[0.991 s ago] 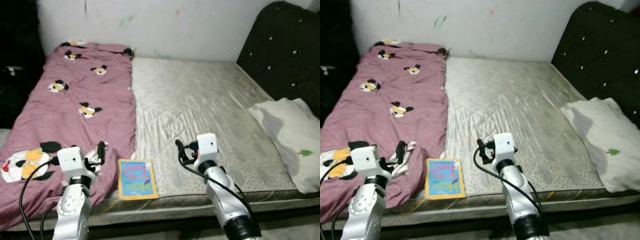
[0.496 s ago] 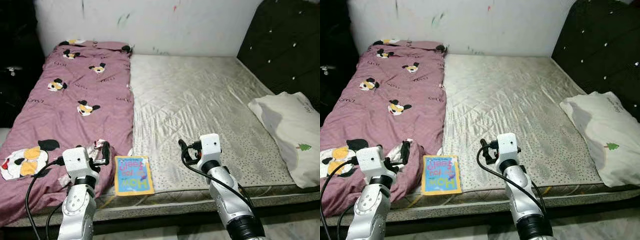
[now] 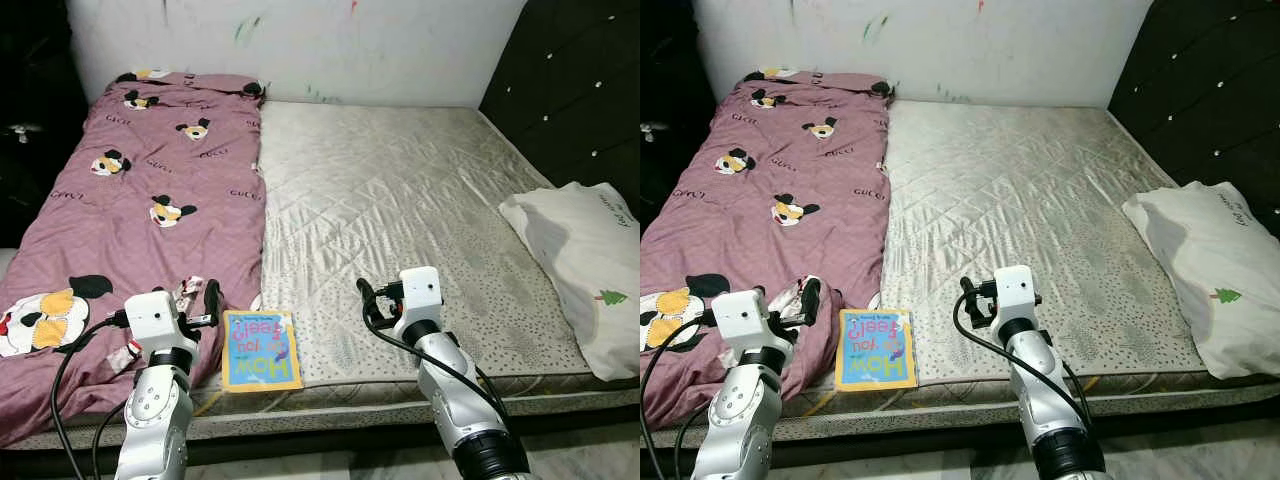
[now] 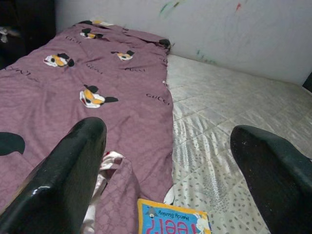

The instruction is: Clean up the room

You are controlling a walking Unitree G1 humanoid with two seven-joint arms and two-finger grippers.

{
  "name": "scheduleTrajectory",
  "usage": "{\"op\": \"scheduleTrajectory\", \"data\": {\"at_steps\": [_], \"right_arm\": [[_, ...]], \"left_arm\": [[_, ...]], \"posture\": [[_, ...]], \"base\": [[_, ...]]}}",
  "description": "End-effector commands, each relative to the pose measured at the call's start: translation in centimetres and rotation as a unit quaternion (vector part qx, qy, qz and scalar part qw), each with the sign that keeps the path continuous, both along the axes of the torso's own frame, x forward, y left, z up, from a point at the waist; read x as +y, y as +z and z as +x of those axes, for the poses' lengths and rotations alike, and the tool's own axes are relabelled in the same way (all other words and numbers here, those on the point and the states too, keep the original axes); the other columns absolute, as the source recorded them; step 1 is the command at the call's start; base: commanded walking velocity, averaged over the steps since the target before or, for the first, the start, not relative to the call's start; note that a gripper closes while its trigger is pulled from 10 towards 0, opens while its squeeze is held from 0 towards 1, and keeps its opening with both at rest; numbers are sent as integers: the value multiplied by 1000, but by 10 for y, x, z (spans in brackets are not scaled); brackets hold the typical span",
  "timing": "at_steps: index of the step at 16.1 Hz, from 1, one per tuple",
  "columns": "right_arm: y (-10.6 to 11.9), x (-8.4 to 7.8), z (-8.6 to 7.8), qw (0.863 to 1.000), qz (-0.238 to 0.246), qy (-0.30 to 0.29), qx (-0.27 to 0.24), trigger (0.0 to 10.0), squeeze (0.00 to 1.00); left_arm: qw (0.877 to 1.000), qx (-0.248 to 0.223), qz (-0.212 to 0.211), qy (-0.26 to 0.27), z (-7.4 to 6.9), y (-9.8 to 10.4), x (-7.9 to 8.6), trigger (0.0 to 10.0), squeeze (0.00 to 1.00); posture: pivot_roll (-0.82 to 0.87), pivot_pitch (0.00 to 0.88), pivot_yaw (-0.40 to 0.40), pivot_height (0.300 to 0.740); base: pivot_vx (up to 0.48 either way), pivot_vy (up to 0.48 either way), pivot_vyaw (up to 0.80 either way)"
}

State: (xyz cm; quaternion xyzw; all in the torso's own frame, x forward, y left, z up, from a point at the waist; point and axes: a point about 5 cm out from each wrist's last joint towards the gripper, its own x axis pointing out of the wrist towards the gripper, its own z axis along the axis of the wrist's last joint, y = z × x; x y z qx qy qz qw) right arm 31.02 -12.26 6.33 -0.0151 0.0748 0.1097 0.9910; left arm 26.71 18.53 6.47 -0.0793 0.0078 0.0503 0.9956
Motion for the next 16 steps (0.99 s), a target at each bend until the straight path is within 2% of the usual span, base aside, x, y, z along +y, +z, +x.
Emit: {"op": "scheduleTrajectory", "data": {"at_steps": [1,7,12,14,16], "right_arm": [[2,-4,3,1000,2,-11,-1,10000,0],[2,-5,3,1000,1,-10,2,10000,0],[2,-5,4,1000,1,-11,3,10000,0],[1,-5,3,1000,0,-11,4,10000,0],[1,-5,3,1000,1,-11,4,10000,0]], "left_arm": [[1000,2,4,-6,2,0,0,10000,0],[1000,1,4,-5,2,0,-1,10000,0],[1000,-8,5,-14,3,3,-3,10000,0],[1000,-13,4,-19,3,3,-4,10000,0],[1000,-14,4,-20,2,3,-5,10000,0]], "posture": [[-3,0,-74,740],[-5,0,-75,740],[-5,0,-75,740],[-5,0,-73,740],[-5,0,-73,740]], "base": [[0,480,0],[0,449,0],[0,0,0],[0,0,-644],[317,0,-678]]}}
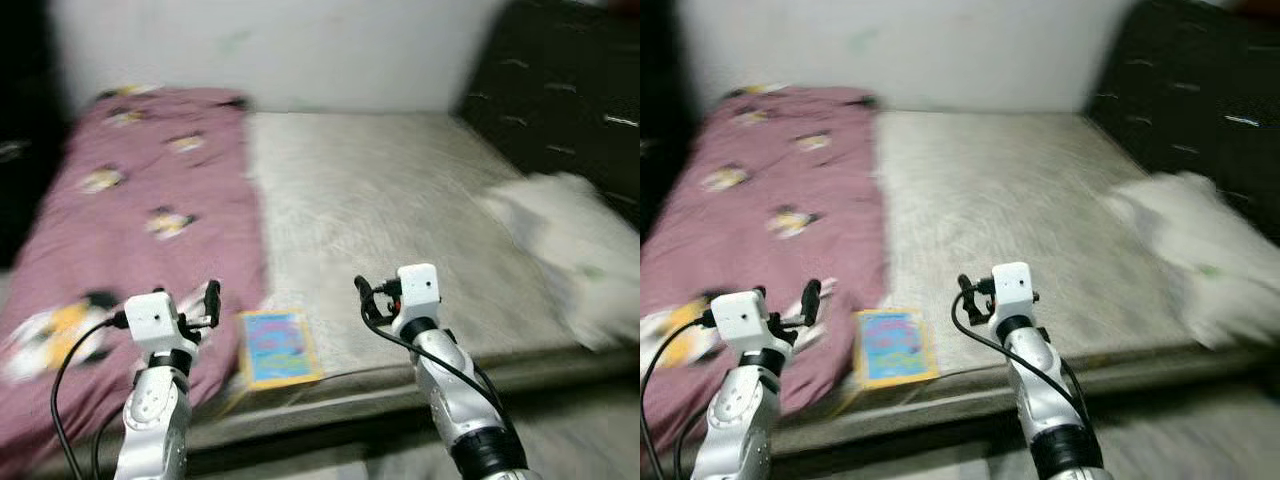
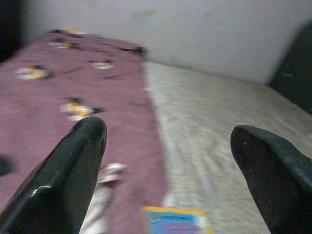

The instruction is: Clean up the room

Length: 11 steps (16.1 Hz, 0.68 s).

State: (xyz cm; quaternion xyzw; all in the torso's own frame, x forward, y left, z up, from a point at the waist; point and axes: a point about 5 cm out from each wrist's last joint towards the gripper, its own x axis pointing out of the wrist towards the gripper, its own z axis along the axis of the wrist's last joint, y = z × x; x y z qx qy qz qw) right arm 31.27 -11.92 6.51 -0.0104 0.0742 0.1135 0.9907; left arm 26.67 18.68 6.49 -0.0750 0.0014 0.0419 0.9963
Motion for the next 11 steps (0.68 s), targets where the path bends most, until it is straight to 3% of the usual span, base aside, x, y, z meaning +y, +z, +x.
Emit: {"op": "scheduleTrajectory", "data": {"at_steps": [1,4,11], "right_arm": [[-1,-8,1,1000,-4,-14,5,10000,0],[-1,-8,0,1000,-4,-12,6,10000,0],[-2,-8,0,1000,-2,-11,8,10000,0]], "left_arm": [[1000,-7,0,-13,3,3,-6,10000,0],[1000,-7,0,-14,2,2,-6,10000,0],[1000,-2,-6,-8,3,1,-6,10000,0]], "posture": [[-3,0,-74,740],[-2,0,-74,740],[-5,0,-74,740]], "base": [[322,0,0],[302,0,0],[0,0,0]]}}
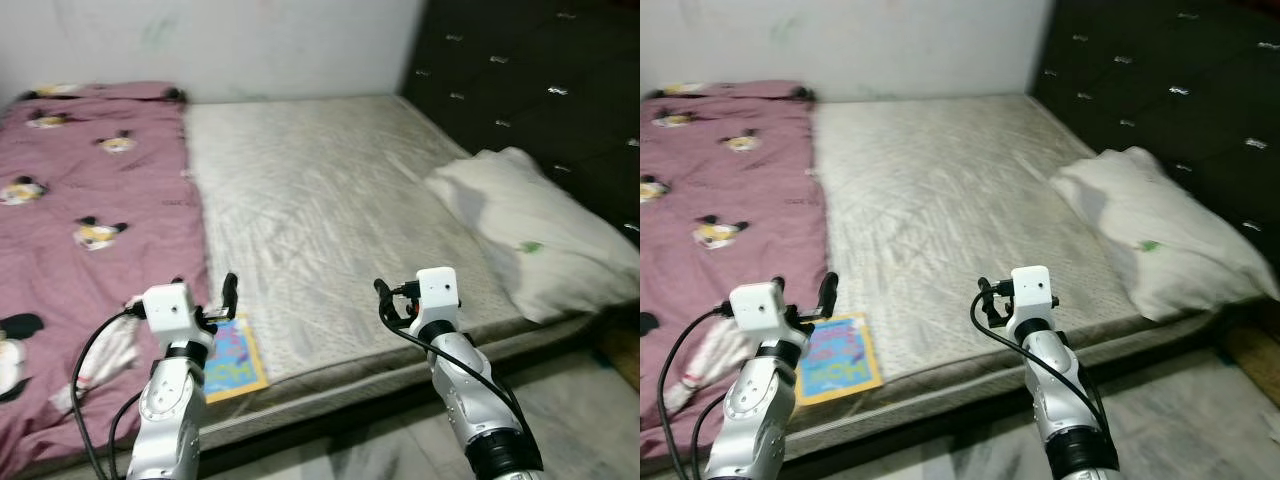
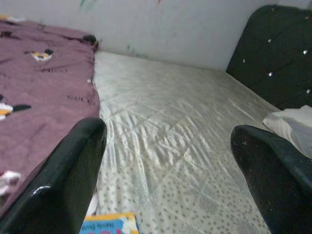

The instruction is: Clean up the room

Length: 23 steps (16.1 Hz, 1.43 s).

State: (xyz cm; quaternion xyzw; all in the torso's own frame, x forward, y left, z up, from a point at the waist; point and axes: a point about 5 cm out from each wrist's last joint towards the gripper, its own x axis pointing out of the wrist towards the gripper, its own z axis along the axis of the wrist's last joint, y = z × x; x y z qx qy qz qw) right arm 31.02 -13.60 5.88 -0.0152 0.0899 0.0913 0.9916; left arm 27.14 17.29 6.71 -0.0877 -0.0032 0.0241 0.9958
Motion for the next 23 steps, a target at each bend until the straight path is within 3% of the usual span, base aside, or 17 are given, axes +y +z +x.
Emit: {"op": "scheduleTrajectory", "data": {"at_steps": [1,4,9,13,23], "right_arm": [[5,9,3,1000,6,11,-6,10000,0],[5,10,3,1000,3,16,-7,10000,0],[5,11,3,1000,2,17,-8,10000,0],[5,11,3,1000,5,16,-5,10000,0],[5,11,3,1000,7,16,-6,10000,0]], "left_arm": [[1000,4,7,10,-2,-1,8,10000,0],[1000,4,7,11,-2,-1,8,10000,0],[1000,3,8,6,-1,0,7,10000,0],[1000,-2,9,-1,-1,1,6,10000,0],[1000,0,10,-5,0,1,5,10000,0]], "posture": [[-5,0,-74,740],[-6,0,-77,740],[-8,0,-74,740],[-8,0,-75,740],[-9,0,-73,740]], "base": [[0,0,0],[0,0,0],[0,0,666],[0,0,0],[246,0,0]]}}
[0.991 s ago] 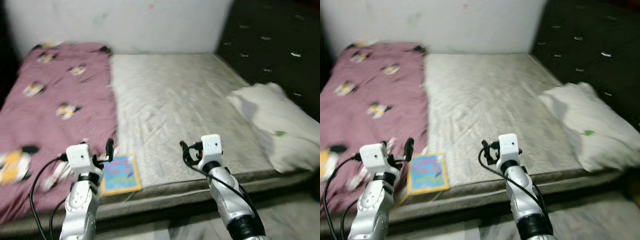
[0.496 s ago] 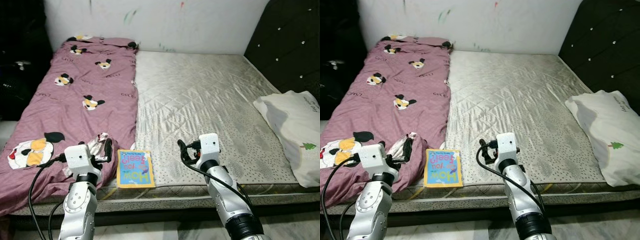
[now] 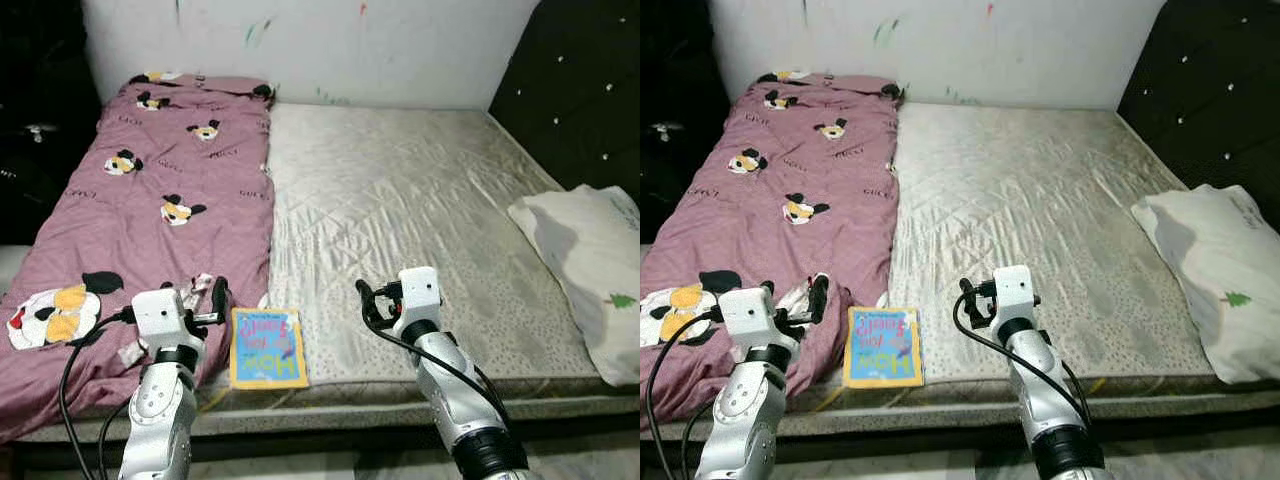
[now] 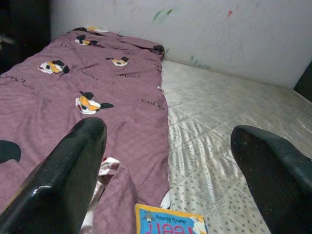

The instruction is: Clean up the room

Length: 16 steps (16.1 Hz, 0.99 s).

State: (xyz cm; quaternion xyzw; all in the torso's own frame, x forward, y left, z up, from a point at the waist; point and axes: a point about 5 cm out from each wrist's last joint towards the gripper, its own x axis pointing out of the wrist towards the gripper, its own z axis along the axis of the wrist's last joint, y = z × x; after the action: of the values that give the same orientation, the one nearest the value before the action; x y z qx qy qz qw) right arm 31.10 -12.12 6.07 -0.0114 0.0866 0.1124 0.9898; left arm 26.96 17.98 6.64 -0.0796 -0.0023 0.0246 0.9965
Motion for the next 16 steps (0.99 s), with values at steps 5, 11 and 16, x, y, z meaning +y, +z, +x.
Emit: {"op": "scheduleTrajectory", "data": {"at_steps": [5,11,16], "right_arm": [[4,-3,3,1000,1,-5,-3,10000,0],[4,-3,3,1000,3,-5,-3,10000,0],[3,-3,3,1000,2,-5,-3,10000,0]], "left_arm": [[1000,2,2,-5,2,1,-1,10000,0],[1000,1,3,-8,3,1,-2,10000,0],[1000,1,5,-12,3,1,-3,10000,0]], "posture": [[-10,0,-72,740],[-10,0,-71,740],[-10,0,-71,740]], "base": [[280,0,0],[256,0,0],[272,0,0]]}}
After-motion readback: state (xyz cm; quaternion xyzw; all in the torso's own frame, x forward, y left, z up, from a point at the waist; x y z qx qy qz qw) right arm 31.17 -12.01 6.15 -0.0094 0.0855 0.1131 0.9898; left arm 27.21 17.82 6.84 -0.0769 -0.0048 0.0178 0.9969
